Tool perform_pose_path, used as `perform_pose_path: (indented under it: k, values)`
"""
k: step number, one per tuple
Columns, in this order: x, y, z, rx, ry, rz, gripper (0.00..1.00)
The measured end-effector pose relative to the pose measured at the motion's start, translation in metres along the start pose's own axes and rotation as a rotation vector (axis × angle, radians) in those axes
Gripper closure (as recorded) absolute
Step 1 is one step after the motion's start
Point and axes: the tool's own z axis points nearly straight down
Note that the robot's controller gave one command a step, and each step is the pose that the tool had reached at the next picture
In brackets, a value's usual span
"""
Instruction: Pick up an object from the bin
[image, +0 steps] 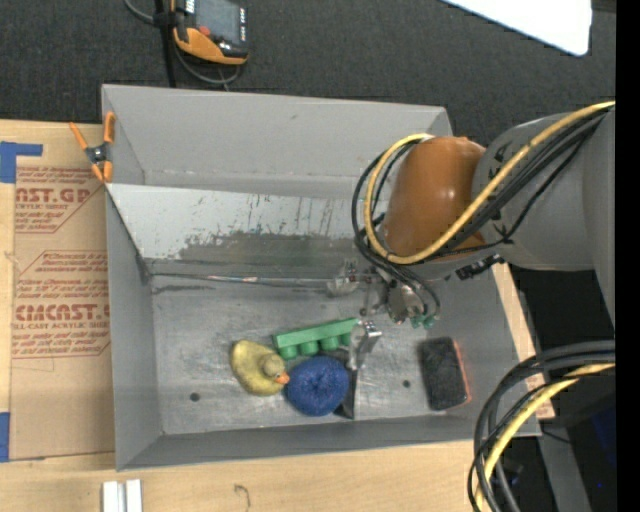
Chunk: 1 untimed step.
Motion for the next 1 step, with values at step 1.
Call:
perform_pose_path:
  k: [1]
  values:
    - [-0.0118,0.009,0.0538,0.0,-0.003,-0.046,0.0]
